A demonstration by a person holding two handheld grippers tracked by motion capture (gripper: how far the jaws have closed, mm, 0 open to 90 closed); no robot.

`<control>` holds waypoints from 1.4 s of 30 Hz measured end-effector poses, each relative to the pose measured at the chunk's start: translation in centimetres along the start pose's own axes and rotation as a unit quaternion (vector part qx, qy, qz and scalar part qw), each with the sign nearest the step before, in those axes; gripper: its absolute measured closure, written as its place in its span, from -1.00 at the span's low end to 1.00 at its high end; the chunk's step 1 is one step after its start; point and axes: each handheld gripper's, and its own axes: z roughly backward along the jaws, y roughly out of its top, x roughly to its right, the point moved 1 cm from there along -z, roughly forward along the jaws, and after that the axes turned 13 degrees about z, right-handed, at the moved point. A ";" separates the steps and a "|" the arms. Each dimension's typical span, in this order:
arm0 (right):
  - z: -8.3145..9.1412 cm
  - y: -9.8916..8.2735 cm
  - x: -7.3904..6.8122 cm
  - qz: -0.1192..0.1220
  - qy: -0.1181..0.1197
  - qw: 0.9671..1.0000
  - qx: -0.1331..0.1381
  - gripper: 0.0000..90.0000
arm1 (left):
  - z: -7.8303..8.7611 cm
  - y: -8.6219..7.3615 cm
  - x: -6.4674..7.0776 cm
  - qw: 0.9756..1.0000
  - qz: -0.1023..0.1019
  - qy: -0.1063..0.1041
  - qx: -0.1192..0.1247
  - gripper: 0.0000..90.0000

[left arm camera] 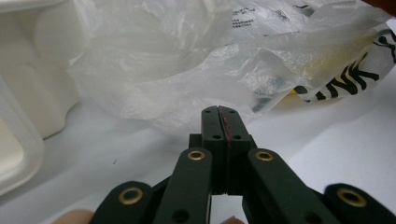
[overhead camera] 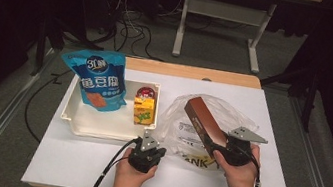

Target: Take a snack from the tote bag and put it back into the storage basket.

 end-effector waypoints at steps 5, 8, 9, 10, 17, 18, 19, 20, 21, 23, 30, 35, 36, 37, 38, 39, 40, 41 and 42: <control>1.3 -0.3 -0.5 0.016 0.008 1.000 0.001 -0.03 | 0.6 0.7 -0.1 1.000 0.000 -0.004 0.005 0.99; 2.2 -0.6 -0.9 0.024 0.011 1.000 0.006 -0.03 | 1.4 1.3 -0.2 1.000 -0.007 -0.010 0.007 0.95; 2.6 -0.7 -1.0 0.029 0.010 1.000 0.004 -0.03 | 1.6 1.4 -0.3 1.000 -0.007 -0.012 0.009 0.94; 2.8 -0.8 -1.1 0.031 0.011 0.999 0.006 -0.03 | 2.1 1.6 -0.3 1.000 -0.008 -0.017 0.008 0.92; 4.3 -1.6 -1.5 0.035 0.033 0.999 0.008 -0.03 | 4.4 3.1 -0.6 0.999 0.004 -0.053 0.012 0.66; 4.5 -1.7 -1.5 0.042 0.037 0.998 0.007 -0.03 | 4.8 3.4 -0.7 0.998 0.003 -0.060 0.011 0.62; 4.6 -1.7 -1.7 0.048 0.040 0.998 0.005 -0.03 | 4.7 3.6 -0.2 0.996 0.039 -0.071 0.032 0.56; 4.7 -1.7 -1.8 0.051 0.043 0.998 0.004 -0.03 | 5.3 3.9 -0.5 0.997 0.019 -0.075 0.014 0.52; 4.9 -1.7 -2.0 0.058 0.049 0.997 0.003 -0.03 | 5.8 4.1 -0.8 0.997 -0.005 -0.076 -0.003 0.45; 5.1 -1.6 -2.3 0.071 0.057 0.996 0.007 -0.03 | 6.3 4.4 -1.1 0.996 -0.033 -0.073 -0.024 0.34; 5.7 -1.4 -3.1 0.094 0.088 0.991 0.020 -0.03 | 7.2 5.6 -0.3 0.995 -0.004 -0.102 -0.005 -0.18; 5.7 -1.3 -3.5 0.106 0.112 0.988 0.026 -0.03 | 7.6 5.9 -0.3 0.994 -0.015 -0.111 -0.011 -0.60; 5.7 -1.3 -3.6 0.111 0.118 0.987 0.026 -0.03 | 7.7 5.9 -0.4 0.993 -0.019 -0.115 -0.018 -0.66; 5.6 -1.3 -3.7 0.113 0.123 0.986 0.026 -0.03 | 7.7 5.9 -0.3 0.993 -0.021 -0.118 -0.017 -0.71; 5.5 -1.3 -3.9 0.113 0.129 0.985 0.026 -0.03 | 7.7 5.9 -0.3 0.992 -0.022 -0.123 -0.020 -0.77; 5.4 -1.2 -4.0 0.119 0.133 0.984 0.025 -0.03 | 7.8 5.9 -0.2 0.991 -0.023 -0.131 -0.026 -0.81; 5.2 -1.2 -4.2 0.121 0.137 0.983 0.026 -0.03 | 7.8 5.9 -0.2 0.989 -0.019 -0.143 -0.032 -0.85; 5.1 -1.2 -4.4 0.125 0.141 0.982 0.025 -0.03 | 7.8 5.9 -0.1 0.988 -0.019 -0.150 -0.036 -0.88; 5.0 -1.2 -4.6 0.127 0.147 0.981 0.024 -0.03 | 7.7 5.9 0.0 0.987 -0.021 -0.156 -0.039 -0.90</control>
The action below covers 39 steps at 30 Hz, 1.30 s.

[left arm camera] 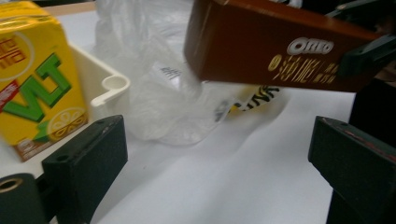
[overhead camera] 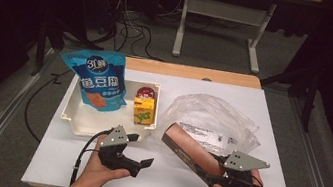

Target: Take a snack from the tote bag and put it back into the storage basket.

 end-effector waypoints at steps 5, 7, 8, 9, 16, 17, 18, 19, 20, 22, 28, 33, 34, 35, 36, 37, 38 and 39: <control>-0.8 0.2 -0.5 0.013 0.023 1.000 0.002 -0.03 | -0.5 -0.2 0.3 0.999 0.000 -0.026 -0.019 -0.95; -1.0 0.3 -0.7 0.015 0.028 0.999 0.001 -0.03 | -0.8 -0.4 0.5 0.999 -0.004 -0.036 -0.029 -0.98; -1.0 0.3 -0.7 0.017 0.030 0.999 0.002 -0.04 | -0.9 -0.5 0.6 0.999 -0.011 -0.041 -0.034 -0.98; -1.2 0.3 -0.8 0.020 0.034 0.999 0.002 -0.04 | -1.0 -0.6 0.6 0.998 -0.011 -0.044 -0.038 -0.98; -1.5 0.4 -1.2 0.030 0.056 0.998 0.004 -0.04 | -1.5 -0.3 0.3 0.998 -0.008 -0.057 -0.040 -0.95; -1.5 0.5 -1.2 0.034 0.060 0.998 0.004 -0.04 | -1.5 -0.3 0.3 0.997 -0.011 -0.059 -0.042 -0.94; -1.6 0.5 -1.3 0.035 0.063 0.997 0.004 -0.04 | -1.6 -0.3 0.3 0.997 -0.014 -0.060 -0.043 -0.93; -1.6 0.5 -1.4 0.035 0.067 0.997 0.004 -0.04 | -1.6 -0.3 0.3 0.997 -0.016 -0.063 -0.046 -0.92; -1.7 0.5 -1.4 0.037 0.068 0.997 0.005 -0.04 | -1.7 -0.4 0.3 0.997 -0.016 -0.065 -0.049 -0.92; -1.8 0.5 -1.5 0.040 0.074 0.996 0.005 -0.04 | -1.8 -0.5 0.3 0.996 -0.016 -0.067 -0.052 -0.90; -1.9 0.6 -1.6 0.045 0.089 0.995 0.010 -0.04 | -2.0 -0.6 0.6 0.995 -0.021 -0.076 -0.062 -0.84; -1.9 0.5 -1.7 0.049 0.096 0.994 0.012 -0.04 | -2.2 -0.6 0.7 0.994 -0.020 -0.080 -0.067 -0.84; -1.9 0.5 -1.7 0.049 0.097 0.994 0.012 -0.04 | -2.2 -0.6 0.7 0.994 -0.019 -0.081 -0.067 -0.83; -1.9 0.5 -1.6 0.049 0.097 0.994 0.013 -0.04 | -2.2 -0.6 0.8 0.994 -0.018 -0.082 -0.068 -0.83; -1.8 0.5 -1.6 0.050 0.097 0.994 0.014 -0.04 | -2.2 -0.6 0.8 0.994 -0.018 -0.083 -0.070 -0.83; -1.8 0.5 -1.6 0.049 0.098 0.994 0.016 -0.04 | -2.2 -0.6 0.8 0.994 -0.018 -0.084 -0.071 -0.83; -1.8 0.4 -1.6 0.049 0.099 0.994 0.015 -0.04 | -2.2 -0.6 0.8 0.994 -0.018 -0.085 -0.073 -0.83; -1.8 0.4 -1.6 0.048 0.100 0.994 0.015 -0.04 | -2.2 -0.6 0.8 0.993 -0.019 -0.087 -0.075 -0.83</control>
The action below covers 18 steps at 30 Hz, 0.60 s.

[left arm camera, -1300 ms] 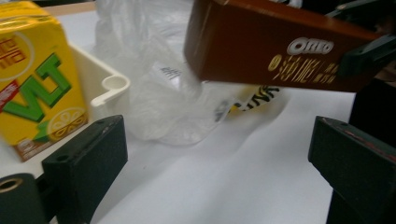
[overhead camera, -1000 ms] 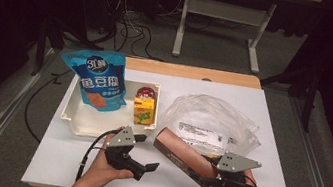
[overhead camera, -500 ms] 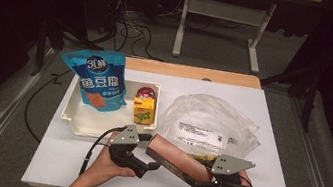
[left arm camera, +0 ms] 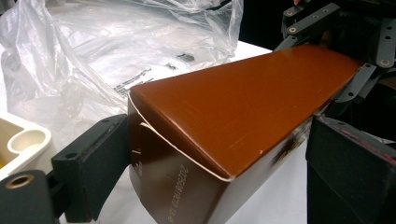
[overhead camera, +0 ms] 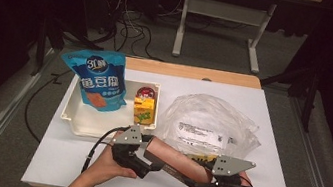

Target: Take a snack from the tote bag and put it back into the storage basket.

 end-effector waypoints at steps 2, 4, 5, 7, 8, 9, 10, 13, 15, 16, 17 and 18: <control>0.0 0.0 0.0 0.000 0.004 1.000 0.000 -0.04 | 0.1 -0.1 0.0 1.000 0.000 -0.005 -0.005 -0.82; 0.0 0.0 0.0 0.004 0.008 1.000 0.001 -0.04 | 0.1 -0.1 -0.1 1.000 -0.001 -0.007 -0.012 -0.82; 0.0 0.0 0.0 0.005 0.009 1.000 0.000 -0.04 | 0.1 -0.2 -0.1 1.000 -0.001 -0.009 -0.013 -0.82; -0.1 0.0 0.0 0.006 0.014 1.000 0.000 -0.04 | 0.2 -0.3 0.0 1.000 -0.003 -0.014 -0.018 -0.80; -0.1 0.0 0.0 0.006 0.015 1.000 0.002 -0.04 | 0.3 -0.3 0.0 1.000 -0.003 -0.015 -0.019 -0.80; -0.1 0.0 0.0 0.007 0.018 1.000 0.001 -0.04 | 0.3 -0.4 0.0 1.000 -0.004 -0.017 -0.020 -0.79; -0.1 0.0 0.0 0.009 0.019 1.000 0.002 -0.04 | 0.3 -0.4 0.0 1.000 -0.006 -0.019 -0.020 -0.79; -0.1 0.0 -0.1 0.008 0.024 1.000 0.003 -0.04 | 0.5 -0.5 0.0 0.999 -0.007 -0.029 -0.025 -0.76; -0.1 0.0 -0.1 0.010 0.026 1.000 0.003 -0.04 | 0.6 -0.6 -0.1 0.999 -0.012 -0.038 -0.029 -0.74; -0.1 0.0 -0.1 0.012 0.028 1.000 0.004 -0.04 | 0.6 -0.6 -0.1 0.998 -0.014 -0.041 -0.034 -0.73; -0.1 0.0 -0.1 0.012 0.031 0.999 0.005 -0.04 | 0.6 -0.7 -0.2 0.998 -0.013 -0.042 -0.035 -0.72; -0.1 -0.1 -0.2 0.011 0.032 0.999 0.005 -0.04 | 0.6 -0.7 -0.2 0.998 -0.012 -0.043 -0.037 -0.72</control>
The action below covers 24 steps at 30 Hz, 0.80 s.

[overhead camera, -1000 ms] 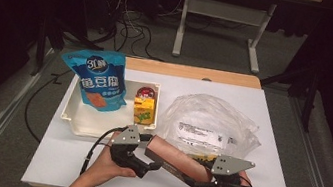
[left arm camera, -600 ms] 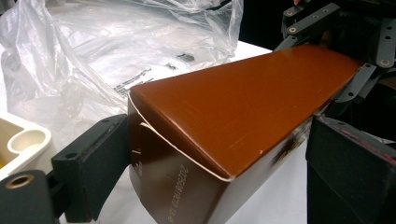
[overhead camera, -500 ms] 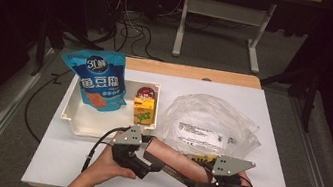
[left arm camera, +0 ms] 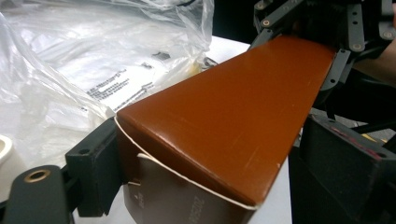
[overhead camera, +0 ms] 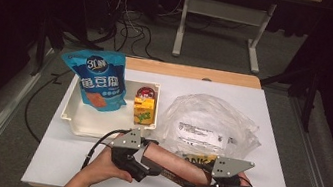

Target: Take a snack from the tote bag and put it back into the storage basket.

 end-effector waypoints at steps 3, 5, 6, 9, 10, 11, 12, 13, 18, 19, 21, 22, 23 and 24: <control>-0.1 0.0 0.0 0.005 0.004 1.000 -0.002 -0.04 | -0.1 -0.4 -0.1 1.000 -0.012 0.002 -0.009 -0.71; -0.2 -0.1 0.0 0.005 0.008 1.000 -0.003 -0.04 | -0.1 -0.6 -0.1 1.000 -0.019 0.000 -0.012 -0.69; -0.2 -0.1 0.0 0.005 0.010 1.000 -0.001 -0.04 | 0.0 -0.6 -0.1 1.000 -0.024 -0.002 -0.013 -0.67; 0.0 -0.4 0.2 0.005 0.014 1.000 0.002 -0.06 | 0.3 -0.8 0.0 0.999 -0.036 -0.011 -0.019 -0.54; 0.1 -0.5 0.3 0.005 0.015 1.000 0.009 -0.07 | 0.5 -0.8 0.0 0.999 -0.035 -0.017 -0.024 -0.47; 0.3 -0.7 0.4 0.000 0.016 1.000 0.016 -0.11 | 0.7 -0.8 0.0 0.999 -0.035 -0.023 -0.027 -0.40; 0.4 -0.8 0.5 -0.005 0.011 1.000 0.017 -0.21 | 0.9 -0.8 0.1 0.998 -0.033 -0.033 -0.030 -0.31; 0.4 -0.9 0.7 -0.009 0.000 1.000 0.008 -0.36 | 1.1 -1.0 0.3 0.998 -0.036 -0.040 -0.038 -0.20; 0.5 -1.6 1.5 -0.034 -0.010 0.999 0.004 -0.66 | 1.2 -1.3 1.2 0.997 -0.040 -0.056 -0.047 0.04; 0.5 -1.6 1.5 -0.035 -0.012 0.999 0.007 -0.68 | 1.2 -1.3 1.2 0.996 -0.045 -0.057 -0.048 0.05; 0.6 -1.5 1.5 -0.036 -0.017 0.999 0.013 -0.71 | 1.3 -1.2 1.4 0.996 -0.044 -0.058 -0.045 0.06; 0.6 -1.4 1.5 -0.037 -0.019 0.999 0.017 -0.72 | 1.3 -1.2 1.5 0.996 -0.044 -0.057 -0.044 0.06; 0.7 -1.4 1.5 -0.038 -0.020 0.999 0.018 -0.73 | 1.4 -1.2 1.6 0.997 -0.043 -0.056 -0.043 0.06; 0.7 -1.3 1.5 -0.039 -0.020 0.999 0.021 -0.74 | 1.4 -1.1 1.7 0.997 -0.043 -0.056 -0.043 0.06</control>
